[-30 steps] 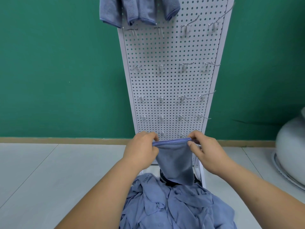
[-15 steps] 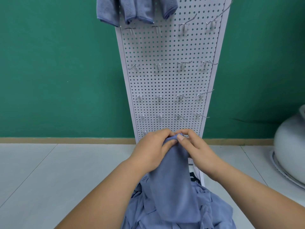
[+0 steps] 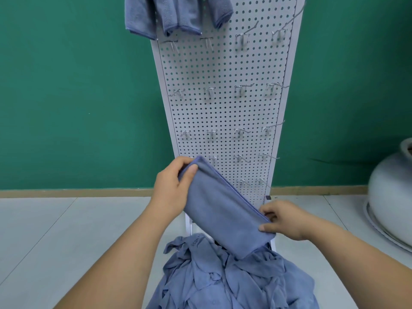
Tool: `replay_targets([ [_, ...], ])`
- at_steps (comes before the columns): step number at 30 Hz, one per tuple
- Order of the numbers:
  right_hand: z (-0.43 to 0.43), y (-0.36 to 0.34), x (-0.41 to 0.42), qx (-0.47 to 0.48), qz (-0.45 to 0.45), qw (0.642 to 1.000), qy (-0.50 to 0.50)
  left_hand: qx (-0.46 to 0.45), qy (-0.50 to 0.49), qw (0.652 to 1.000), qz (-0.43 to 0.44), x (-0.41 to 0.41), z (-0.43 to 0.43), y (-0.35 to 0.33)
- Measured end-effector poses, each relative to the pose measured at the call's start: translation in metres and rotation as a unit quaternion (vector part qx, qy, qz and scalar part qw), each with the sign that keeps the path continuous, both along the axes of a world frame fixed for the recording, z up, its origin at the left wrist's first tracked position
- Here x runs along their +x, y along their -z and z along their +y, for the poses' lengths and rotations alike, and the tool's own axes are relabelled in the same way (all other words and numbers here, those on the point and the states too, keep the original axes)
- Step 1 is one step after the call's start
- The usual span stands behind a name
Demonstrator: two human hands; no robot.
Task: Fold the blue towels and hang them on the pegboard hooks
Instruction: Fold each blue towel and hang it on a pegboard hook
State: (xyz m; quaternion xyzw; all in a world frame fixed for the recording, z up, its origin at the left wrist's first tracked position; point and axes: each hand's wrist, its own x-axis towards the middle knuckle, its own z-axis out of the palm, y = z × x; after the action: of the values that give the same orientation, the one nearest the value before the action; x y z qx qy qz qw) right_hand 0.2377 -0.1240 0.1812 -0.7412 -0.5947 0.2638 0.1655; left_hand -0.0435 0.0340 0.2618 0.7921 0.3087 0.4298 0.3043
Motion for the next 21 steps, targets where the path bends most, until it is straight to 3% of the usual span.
replay_targets([
  [4, -0.006, -0.008, 0.009, 0.007, 0.078, 0.996, 0.033, -0.07, -0.075, 0.995, 0.003, -0.008, 0.022, 0.019],
  [7, -0.008, -0.022, 0.004, 0.068, 0.152, 0.982, 0.088, -0.144, -0.125, 0.982, -0.005, -0.007, 0.028, 0.025],
  [9, -0.007, -0.033, 0.0, 0.137, 0.213, 0.957, 0.144, -0.206, -0.152, 0.966, -0.031, -0.006, 0.03, 0.024],
  [13, 0.001, -0.052, -0.013, 0.263, 0.321, 0.874, 0.254, -0.292, -0.157, 0.932, -0.145, 0.001, 0.025, 0.019],
  [15, 0.004, -0.059, -0.023, 0.311, 0.318, 0.847, 0.292, -0.294, -0.158, 0.923, -0.189, 0.009, 0.019, 0.015],
  [17, 0.007, -0.062, -0.028, 0.357, 0.251, 0.845, 0.308, -0.278, -0.165, 0.92, -0.221, 0.016, 0.015, 0.014],
  [21, 0.006, -0.061, -0.021, 0.365, 0.149, 0.851, 0.347, -0.229, -0.192, 0.937, -0.181, 0.02, 0.018, 0.023],
])
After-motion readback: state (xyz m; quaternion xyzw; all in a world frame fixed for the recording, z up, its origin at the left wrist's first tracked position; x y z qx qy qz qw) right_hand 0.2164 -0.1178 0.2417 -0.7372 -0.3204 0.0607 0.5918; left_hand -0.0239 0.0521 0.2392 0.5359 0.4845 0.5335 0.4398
